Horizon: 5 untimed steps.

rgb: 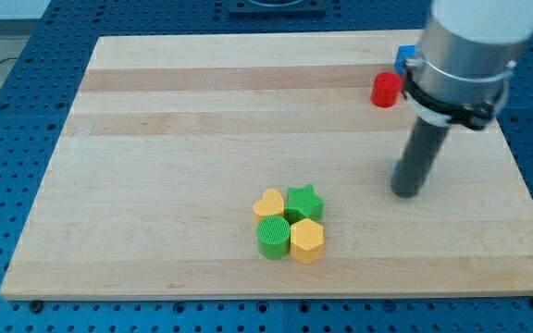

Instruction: Push the blue triangle towards the left side of the board

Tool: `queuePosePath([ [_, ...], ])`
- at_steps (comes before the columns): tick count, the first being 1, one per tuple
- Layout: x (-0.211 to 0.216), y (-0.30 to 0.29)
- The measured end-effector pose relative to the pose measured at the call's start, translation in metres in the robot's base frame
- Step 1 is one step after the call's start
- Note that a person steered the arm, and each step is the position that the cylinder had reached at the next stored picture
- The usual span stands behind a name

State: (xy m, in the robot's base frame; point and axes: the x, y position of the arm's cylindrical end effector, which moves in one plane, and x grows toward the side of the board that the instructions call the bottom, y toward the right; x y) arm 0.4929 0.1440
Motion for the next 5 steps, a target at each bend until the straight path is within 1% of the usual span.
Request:
queuePosePath([
  [1, 0.005, 0.022],
  [2, 0.016, 0.066],
  [3, -0.005, 0.091],
  [4, -0.025, 0.070],
  [5, -0.025, -0.004],
])
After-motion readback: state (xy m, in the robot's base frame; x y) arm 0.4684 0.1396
